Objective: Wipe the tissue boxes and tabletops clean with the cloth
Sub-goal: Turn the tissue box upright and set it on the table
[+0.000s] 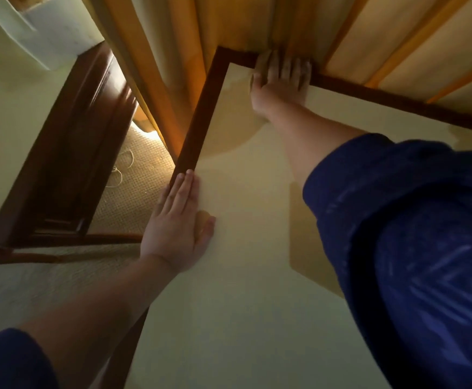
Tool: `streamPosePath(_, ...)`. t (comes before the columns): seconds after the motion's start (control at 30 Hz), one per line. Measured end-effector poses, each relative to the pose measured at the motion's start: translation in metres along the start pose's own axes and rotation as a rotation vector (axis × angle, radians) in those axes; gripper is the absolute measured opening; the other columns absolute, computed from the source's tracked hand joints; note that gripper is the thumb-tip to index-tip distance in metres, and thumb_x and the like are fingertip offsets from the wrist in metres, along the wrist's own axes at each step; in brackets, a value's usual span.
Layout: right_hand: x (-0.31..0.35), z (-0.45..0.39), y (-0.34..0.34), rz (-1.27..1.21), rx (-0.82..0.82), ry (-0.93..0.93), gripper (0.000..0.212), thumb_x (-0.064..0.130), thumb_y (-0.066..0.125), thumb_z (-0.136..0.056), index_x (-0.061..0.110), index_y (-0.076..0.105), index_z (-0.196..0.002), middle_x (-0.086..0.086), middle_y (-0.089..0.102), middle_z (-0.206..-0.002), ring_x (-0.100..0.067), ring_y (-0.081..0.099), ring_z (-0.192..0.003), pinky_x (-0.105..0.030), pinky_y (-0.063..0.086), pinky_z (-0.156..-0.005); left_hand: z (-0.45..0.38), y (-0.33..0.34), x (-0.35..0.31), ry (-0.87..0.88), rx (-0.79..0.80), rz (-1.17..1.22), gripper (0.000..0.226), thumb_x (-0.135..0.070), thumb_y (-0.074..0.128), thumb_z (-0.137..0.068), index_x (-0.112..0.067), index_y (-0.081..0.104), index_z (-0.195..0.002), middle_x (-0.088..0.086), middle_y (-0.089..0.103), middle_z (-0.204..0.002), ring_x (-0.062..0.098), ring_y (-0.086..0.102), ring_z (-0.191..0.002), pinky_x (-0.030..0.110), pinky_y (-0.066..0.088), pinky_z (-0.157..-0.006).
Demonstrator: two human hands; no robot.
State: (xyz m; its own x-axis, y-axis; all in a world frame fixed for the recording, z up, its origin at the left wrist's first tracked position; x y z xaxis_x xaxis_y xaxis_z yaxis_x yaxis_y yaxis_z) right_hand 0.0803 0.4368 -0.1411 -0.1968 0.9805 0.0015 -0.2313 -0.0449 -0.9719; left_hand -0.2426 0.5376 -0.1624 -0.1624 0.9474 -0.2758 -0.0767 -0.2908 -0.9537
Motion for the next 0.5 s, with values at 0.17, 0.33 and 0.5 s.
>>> streamPosePath(0.17, 0.081, 0.028, 0.006, -0.009, -0.002, -0.246, 0.071, 0.059, 0.005, -0.105, 0.027, -0.001, -0.169, -0.004, -0.006, -0.177, -0.027, -0.01, -0.163, -0.053, -0.012, -0.129, 0.001, -0.002, -0.001, 0.007, -0.019, 0.041, 0.083, -0.06, 0.025, -0.104, -0.011, 0.0, -0.166, 0.006, -0.001, -0.174, 0.02, -0.004, -0.161, 0.044, 0.004, -0.131)
streamPosePath(0.33, 0.094, 0.102, 0.031, 0.07, 0.03, -0.716, 0.066, 0.062, 0.011, -0.107, 0.038, 0.005, -0.168, 0.0, -0.004, -0.178, -0.025, -0.011, -0.163, -0.05, -0.009, -0.13, 0.005, -0.006, 0.001, -0.012, -0.115, 0.122, 0.081, -0.05, 0.034, -0.104, -0.004, 0.006, -0.165, 0.012, 0.003, -0.174, 0.022, 0.002, -0.161, 0.041, 0.007, -0.131)
streamPosePath(0.5, 0.032, 0.064, 0.017, 0.096, 0.044, -0.648, 0.069, 0.066, 0.001, -0.104, 0.039, -0.008, -0.167, 0.002, -0.01, -0.177, -0.024, -0.014, -0.162, -0.046, -0.008, -0.131, 0.0, -0.004, -0.002, 0.034, -0.038, 0.051, 0.075, -0.052, 0.028, -0.105, -0.015, 0.005, -0.167, 0.002, 0.001, -0.175, 0.019, -0.008, -0.161, 0.038, -0.004, -0.13)
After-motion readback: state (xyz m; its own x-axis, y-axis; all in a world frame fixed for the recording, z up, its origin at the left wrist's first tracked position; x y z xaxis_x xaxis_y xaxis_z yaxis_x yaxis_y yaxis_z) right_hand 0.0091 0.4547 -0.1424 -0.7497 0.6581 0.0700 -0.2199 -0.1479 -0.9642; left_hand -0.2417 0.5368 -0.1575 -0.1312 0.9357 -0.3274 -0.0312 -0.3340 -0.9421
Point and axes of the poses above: each hand's wrist, its own z-axis away from the middle knuckle, its own y-axis out of the palm, x = y × z, the point moved 5 cm from there along -z, towards the middle knuckle
